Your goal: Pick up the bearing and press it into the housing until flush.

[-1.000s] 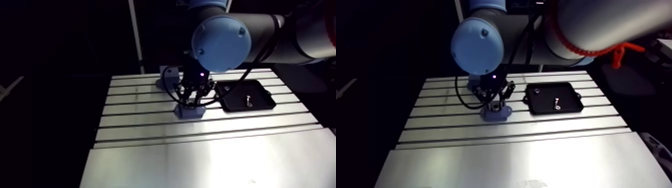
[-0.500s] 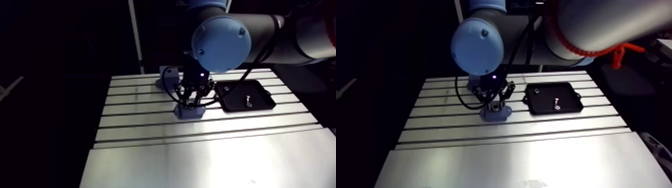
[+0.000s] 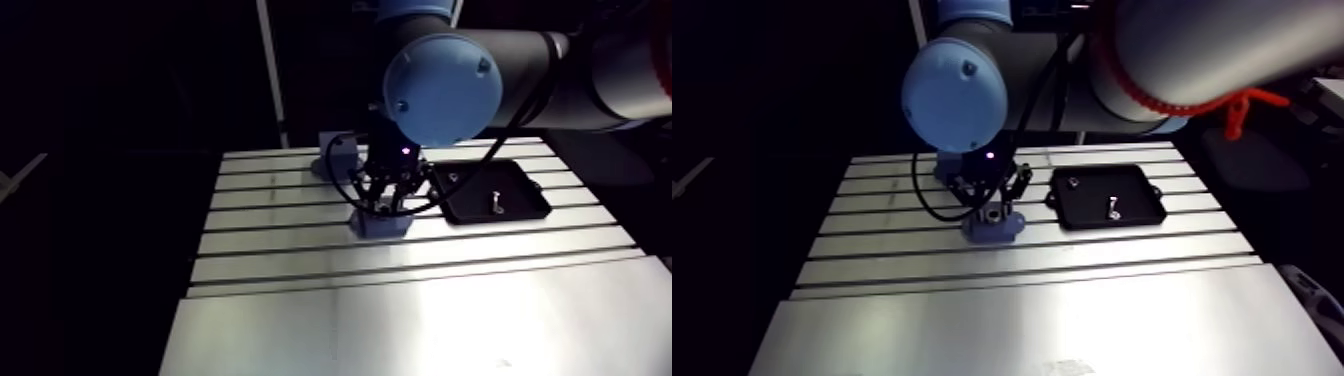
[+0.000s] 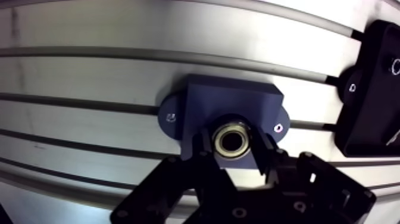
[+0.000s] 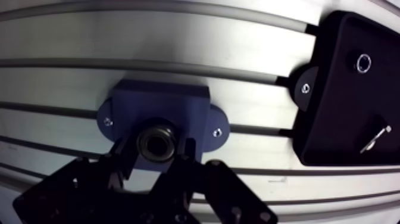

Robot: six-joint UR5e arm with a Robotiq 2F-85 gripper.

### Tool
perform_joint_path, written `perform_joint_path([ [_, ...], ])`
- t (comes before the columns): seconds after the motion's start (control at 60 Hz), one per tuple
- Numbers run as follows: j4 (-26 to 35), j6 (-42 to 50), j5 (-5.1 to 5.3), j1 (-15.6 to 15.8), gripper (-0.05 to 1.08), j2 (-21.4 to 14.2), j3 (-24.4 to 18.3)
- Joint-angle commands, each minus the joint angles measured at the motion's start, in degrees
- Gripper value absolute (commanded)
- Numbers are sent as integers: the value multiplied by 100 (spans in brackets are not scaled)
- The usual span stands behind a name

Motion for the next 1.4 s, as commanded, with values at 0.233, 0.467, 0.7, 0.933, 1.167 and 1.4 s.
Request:
perform_joint_path([
  [0.233,-9,0,0,9,76,1,3],
  [0.467,-9,-9,1,9,76,8,3],
  [0.7,-11,0,1,9,76,10,3],
  [0.933,-11,-9,1,9,76,27,3],
  [1.167,-11,-9,1,0,76,19,3],
  [1.4,-60,-9,1,0,76,1,3],
])
